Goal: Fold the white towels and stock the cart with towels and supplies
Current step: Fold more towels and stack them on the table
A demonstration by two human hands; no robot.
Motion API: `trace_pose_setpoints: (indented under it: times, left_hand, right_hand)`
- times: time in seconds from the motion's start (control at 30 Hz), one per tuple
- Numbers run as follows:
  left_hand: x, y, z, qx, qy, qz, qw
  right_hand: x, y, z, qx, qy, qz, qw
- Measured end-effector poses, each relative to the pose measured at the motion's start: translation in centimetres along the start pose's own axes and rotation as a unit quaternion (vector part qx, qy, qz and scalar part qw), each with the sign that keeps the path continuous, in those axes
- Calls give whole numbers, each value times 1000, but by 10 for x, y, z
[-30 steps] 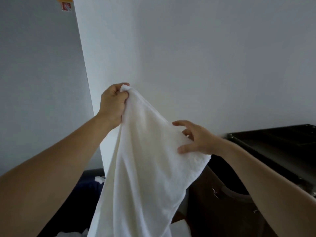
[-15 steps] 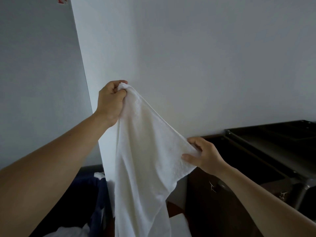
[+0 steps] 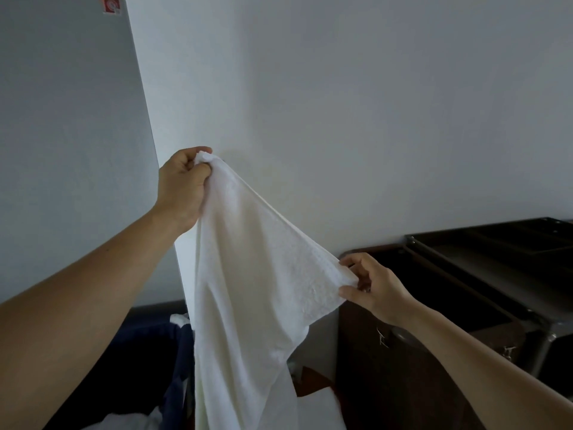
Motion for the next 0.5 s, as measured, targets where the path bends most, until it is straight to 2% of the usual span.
trace_pose_setpoints:
  times: [0.13,0.3,0.37,0.5]
  left_hand:
    - [0,9,2,-3,3,-12,1000]
    - [1,16,8,-3,6,-18,1000]
    - [2,16,9,-7,3,-21,1000]
    - [2,10,8,-12,-7,-2,1000]
  right_hand:
    - [-1,-1,-1,26,10,-7,1000]
    - [-2,-8,-2,62,3,28,998]
    - [-1,-18,2,118,9,84,989]
    - [5,-49,15,240,30,212,947]
Point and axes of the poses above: each hand's wrist, its own x-axis away from the middle knuckle, its own y-axis out of the back of the hand, z = x × y, the point moved 8 cm from there along -x, towards the middle knuckle, and after that the axes turned 9 degrees about -x, right-handed, at the moved point
